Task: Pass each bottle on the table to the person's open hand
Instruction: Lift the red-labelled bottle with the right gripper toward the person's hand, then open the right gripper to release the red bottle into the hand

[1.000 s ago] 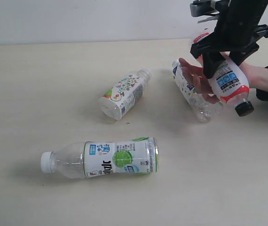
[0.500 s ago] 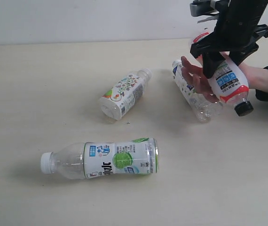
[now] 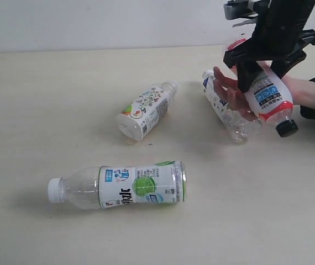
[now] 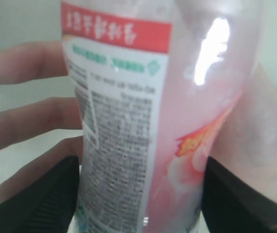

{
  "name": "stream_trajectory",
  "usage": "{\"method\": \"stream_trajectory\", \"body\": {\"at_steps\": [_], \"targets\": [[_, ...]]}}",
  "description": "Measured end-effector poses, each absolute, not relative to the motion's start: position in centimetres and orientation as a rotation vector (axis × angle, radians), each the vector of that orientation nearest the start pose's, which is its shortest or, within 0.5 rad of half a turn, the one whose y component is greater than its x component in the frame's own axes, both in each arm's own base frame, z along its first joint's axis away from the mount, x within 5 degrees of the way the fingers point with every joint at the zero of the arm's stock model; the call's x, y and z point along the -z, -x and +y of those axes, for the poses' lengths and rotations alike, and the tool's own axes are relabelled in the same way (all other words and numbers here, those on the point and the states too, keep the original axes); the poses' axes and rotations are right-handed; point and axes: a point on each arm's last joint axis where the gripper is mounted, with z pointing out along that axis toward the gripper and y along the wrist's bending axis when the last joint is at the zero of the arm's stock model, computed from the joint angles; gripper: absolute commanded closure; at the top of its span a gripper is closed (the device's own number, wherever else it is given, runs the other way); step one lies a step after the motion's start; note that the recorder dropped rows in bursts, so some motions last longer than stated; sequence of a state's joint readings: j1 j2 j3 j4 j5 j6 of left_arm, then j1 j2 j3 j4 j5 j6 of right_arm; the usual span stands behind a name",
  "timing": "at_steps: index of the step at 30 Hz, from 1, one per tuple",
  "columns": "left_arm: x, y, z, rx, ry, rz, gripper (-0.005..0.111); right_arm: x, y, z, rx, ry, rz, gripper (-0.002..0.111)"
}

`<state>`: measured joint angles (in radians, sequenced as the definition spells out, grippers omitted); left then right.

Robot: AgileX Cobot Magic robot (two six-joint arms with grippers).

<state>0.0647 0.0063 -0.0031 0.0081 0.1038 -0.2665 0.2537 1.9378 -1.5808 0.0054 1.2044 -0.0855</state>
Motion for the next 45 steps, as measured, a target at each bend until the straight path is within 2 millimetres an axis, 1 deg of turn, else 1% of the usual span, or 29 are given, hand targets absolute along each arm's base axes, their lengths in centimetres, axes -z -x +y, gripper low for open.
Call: {"method": "stream_trajectory", "body": {"at_steps": [2, 8, 12, 15, 19, 23, 25, 26, 27, 29, 30, 31, 32, 33, 35, 38, 40, 43, 45], "targets": [[-20.4, -5.7, 0.4, 0.150, 0.257, 1.572, 0.104, -23.7, -38.1, 9.9, -0.020, 0.508, 3.003, 0.029], [-20.4, -5.7, 0.4, 0.150, 0.257, 1.572, 0.104, -23.7, -38.1, 9.9, -0.021, 0.499, 3.001, 0.025], [-20.4, -5.7, 0.4, 0.150, 0.257, 1.572, 0.104, -23.7, -38.4, 10.0, -0.025, 0.490, 2.972, 0.025], [-20.4, -5.7, 0.4, 0.150, 0.257, 1.572, 0.104, -24.3, -38.5, 10.1, -0.040, 0.480, 2.930, 0.025], [-20.4, -5.7, 0.4, 0.150, 0.257, 1.572, 0.104, -26.1, -38.0, 10.2, -0.083, 0.458, 2.867, 0.025], [-20.4, -5.7, 0.4, 0.150, 0.257, 1.572, 0.104, -29.0, -37.0, 10.0, -0.100, 0.455, 2.787, 0.026], [-20.4, -5.7, 0.4, 0.150, 0.257, 1.572, 0.104, -30.5, -36.3, 9.8, -0.108, 0.466, 2.744, 0.031], [-20.4, -5.7, 0.4, 0.150, 0.257, 1.572, 0.104, -31.5, -35.9, 9.7, -0.111, 0.476, 2.716, 0.038], [-20.4, -5.7, 0.4, 0.150, 0.257, 1.572, 0.104, -32.4, -35.3, 9.7, -0.122, 0.480, 2.691, 0.046], [-20.4, -5.7, 0.4, 0.150, 0.257, 1.572, 0.104, -34.1, -34.0, 9.5, -0.143, 0.489, 2.640, 0.067], [-20.4, -5.7, 0.4, 0.150, 0.257, 1.572, 0.104, -34.9, -33.2, 9.3, -0.151, 0.492, 2.608, 0.079], [-20.4, -5.7, 0.4, 0.150, 0.257, 1.572, 0.104, -35.8, -32.3, 9.1, -0.159, 0.488, 2.573, 0.089], [-20.4, -5.7, 0.4, 0.150, 0.257, 1.572, 0.104, -36.3, -31.6, 9.0, -0.162, 0.483, 2.541, 0.100], [-20.4, -5.7, 0.4, 0.150, 0.257, 1.572, 0.104, -37.0, -30.5, 8.7, -0.168, 0.476, 2.503, 0.108], [-20.4, -5.7, 0.4, 0.150, 0.257, 1.572, 0.104, -38.7, -28.1, 8.1, -0.183, 0.457, 2.417, 0.108], [-20.4, -5.7, 0.4, 0.150, 0.257, 1.572, 0.104, -40.0, -24.0, 7.2, -0.206, 0.438, 2.321, 0.108], [-20.4, -5.7, 0.4, 0.150, 0.257, 1.572, 0.104, -40.3, -20.9, 6.5, -0.222, 0.431, 2.272, 0.108], [-20.4, -5.7, 0.4, 0.150, 0.257, 1.572, 0.104, -40.0, -16.6, 5.4, -0.237, 0.420, 2.214, 0.108], [-20.4, -5.7, 0.4, 0.150, 0.257, 1.572, 0.104, -40.0, -13.6, 4.7, -0.243, 0.409, 2.144, 0.108]]}}
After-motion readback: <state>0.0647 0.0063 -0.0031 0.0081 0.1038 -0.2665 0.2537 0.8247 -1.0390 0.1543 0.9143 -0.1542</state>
